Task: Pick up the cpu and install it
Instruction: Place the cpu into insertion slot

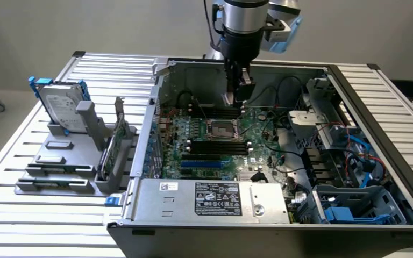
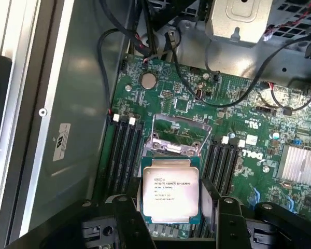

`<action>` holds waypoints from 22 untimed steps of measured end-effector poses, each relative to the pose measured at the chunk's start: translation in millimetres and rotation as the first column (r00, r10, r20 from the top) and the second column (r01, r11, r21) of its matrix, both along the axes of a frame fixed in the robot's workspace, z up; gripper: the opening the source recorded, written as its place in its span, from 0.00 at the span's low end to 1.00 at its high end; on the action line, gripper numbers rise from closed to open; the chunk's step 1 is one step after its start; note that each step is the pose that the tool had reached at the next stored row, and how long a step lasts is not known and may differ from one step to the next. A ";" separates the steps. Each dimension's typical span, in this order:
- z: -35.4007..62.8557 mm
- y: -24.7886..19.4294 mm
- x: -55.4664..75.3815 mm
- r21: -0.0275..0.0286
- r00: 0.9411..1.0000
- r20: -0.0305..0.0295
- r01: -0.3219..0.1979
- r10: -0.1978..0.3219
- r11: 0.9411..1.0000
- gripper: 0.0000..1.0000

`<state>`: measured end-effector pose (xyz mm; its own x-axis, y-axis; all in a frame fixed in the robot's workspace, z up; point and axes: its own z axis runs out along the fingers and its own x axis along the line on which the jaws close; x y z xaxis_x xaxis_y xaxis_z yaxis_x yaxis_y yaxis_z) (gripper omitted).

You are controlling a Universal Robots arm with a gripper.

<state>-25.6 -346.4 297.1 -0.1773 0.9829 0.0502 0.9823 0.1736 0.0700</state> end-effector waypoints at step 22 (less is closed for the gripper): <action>-17.1 0.0 -14.9 -0.006 0.979 -0.048 0.199 -0.200 0.980 0.55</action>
<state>-40.5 -346.3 280.0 0.0250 0.9983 0.0531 0.9994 -0.0262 0.0216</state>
